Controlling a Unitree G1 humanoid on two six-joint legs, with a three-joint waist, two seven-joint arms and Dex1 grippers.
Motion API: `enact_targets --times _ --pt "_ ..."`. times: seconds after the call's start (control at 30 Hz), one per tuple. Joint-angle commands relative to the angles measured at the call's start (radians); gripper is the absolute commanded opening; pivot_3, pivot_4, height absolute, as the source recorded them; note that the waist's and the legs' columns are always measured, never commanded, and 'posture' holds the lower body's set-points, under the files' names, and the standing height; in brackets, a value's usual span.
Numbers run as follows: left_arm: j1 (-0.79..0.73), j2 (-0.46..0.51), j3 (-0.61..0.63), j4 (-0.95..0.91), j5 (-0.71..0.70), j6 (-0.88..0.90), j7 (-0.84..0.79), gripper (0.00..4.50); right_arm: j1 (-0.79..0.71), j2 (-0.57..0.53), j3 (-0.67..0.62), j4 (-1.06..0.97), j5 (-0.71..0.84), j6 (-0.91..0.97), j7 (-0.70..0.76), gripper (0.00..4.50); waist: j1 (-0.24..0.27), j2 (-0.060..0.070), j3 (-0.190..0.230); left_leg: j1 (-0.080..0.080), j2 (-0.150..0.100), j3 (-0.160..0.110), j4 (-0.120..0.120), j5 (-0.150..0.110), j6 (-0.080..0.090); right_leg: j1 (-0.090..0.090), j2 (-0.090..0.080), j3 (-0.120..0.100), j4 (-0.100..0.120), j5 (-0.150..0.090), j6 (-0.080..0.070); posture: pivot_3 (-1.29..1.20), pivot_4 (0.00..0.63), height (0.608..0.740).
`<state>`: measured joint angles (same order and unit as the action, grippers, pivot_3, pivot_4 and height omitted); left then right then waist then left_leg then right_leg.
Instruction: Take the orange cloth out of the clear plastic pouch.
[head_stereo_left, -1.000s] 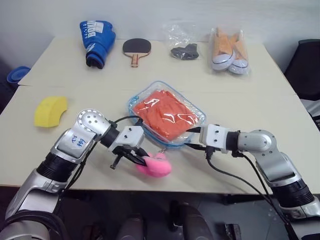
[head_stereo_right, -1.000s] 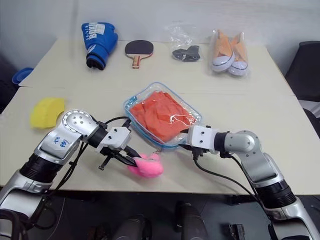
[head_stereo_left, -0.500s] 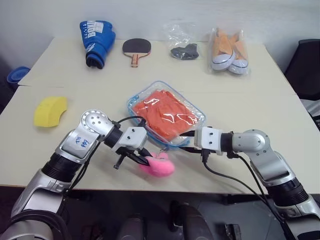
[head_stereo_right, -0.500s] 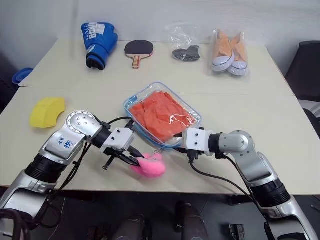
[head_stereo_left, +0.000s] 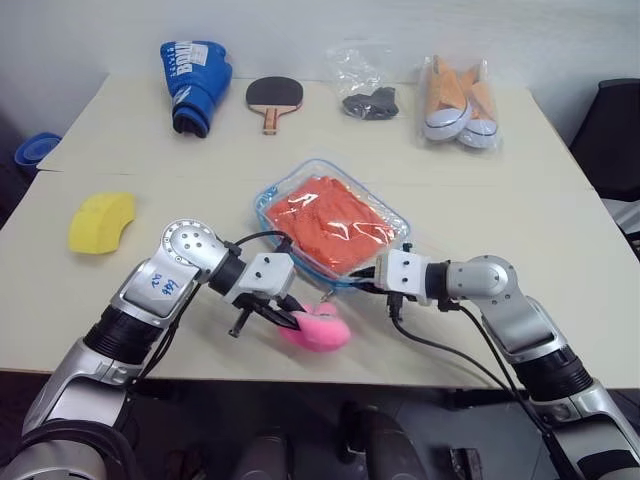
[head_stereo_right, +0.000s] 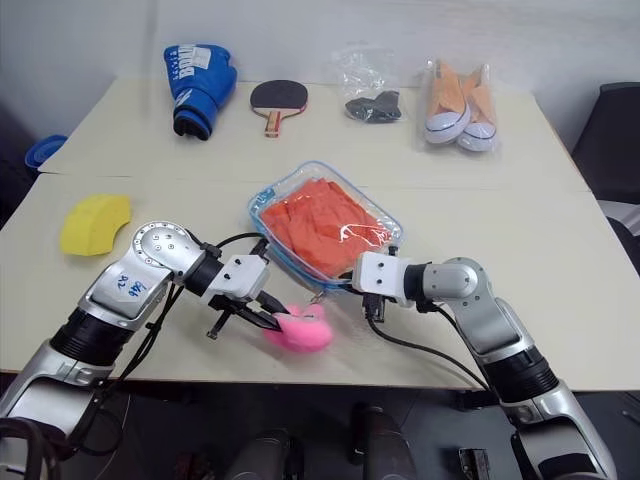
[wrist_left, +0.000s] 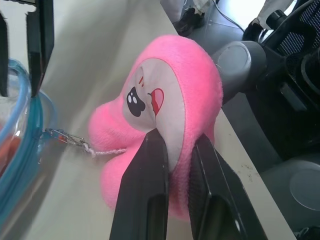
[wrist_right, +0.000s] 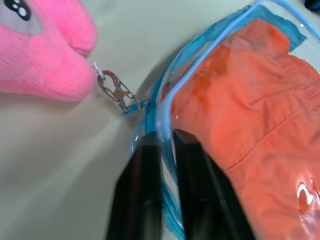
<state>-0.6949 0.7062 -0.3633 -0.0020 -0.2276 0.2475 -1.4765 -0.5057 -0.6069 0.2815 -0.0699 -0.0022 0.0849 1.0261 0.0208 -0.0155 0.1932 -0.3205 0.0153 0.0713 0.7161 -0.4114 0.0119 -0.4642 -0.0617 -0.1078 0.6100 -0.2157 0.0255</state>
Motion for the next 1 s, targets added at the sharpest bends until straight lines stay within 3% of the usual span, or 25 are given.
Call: enact_targets --times 0.03,0.2,0.43,0.87,1.0 --pt "-0.007 0.005 0.030 -0.001 0.001 -0.015 0.003 0.45 0.008 -0.040 -0.019 -0.022 0.011 -0.045 0.032 0.04 0.000 0.000 0.000 0.000 0.000 0.000 0.000 0.000 0.000 0.000 0.000 0.000 0.000 0.000 0.000 0.00 0.150 0.740" --pt "-0.018 0.015 0.067 0.044 -0.010 -0.002 0.018 0.45 0.035 -0.103 -0.023 -0.047 0.004 -0.145 0.074 0.04 0.001 0.000 0.000 0.000 0.000 0.000 0.000 0.000 0.000 0.000 0.000 0.000 0.000 0.000 0.000 0.00 0.150 0.740" --pt "-0.114 0.076 0.192 0.262 -0.026 0.046 0.035 0.45 0.162 -0.251 -0.078 -0.153 0.103 -0.334 0.201 0.04 0.003 0.000 0.000 0.000 0.000 0.000 0.000 0.000 0.000 0.000 0.000 -0.001 -0.001 0.000 0.000 0.00 0.150 0.740" --pt "-0.190 0.242 0.304 0.641 0.040 -0.041 0.079 0.45 0.381 -0.418 -0.215 -0.247 0.240 -0.414 0.283 0.04 0.003 0.000 0.000 0.000 0.000 0.000 0.000 0.000 0.000 0.000 0.000 -0.002 -0.001 0.000 0.000 0.00 0.150 0.740" --pt "-0.197 0.265 0.314 0.664 0.040 -0.021 0.057 0.45 0.393 -0.424 -0.240 -0.227 0.247 -0.430 0.276 0.04 0.004 0.000 0.000 0.000 0.000 0.000 0.000 0.000 0.000 0.001 0.000 -0.002 -0.001 0.000 0.000 0.00 0.150 0.740"
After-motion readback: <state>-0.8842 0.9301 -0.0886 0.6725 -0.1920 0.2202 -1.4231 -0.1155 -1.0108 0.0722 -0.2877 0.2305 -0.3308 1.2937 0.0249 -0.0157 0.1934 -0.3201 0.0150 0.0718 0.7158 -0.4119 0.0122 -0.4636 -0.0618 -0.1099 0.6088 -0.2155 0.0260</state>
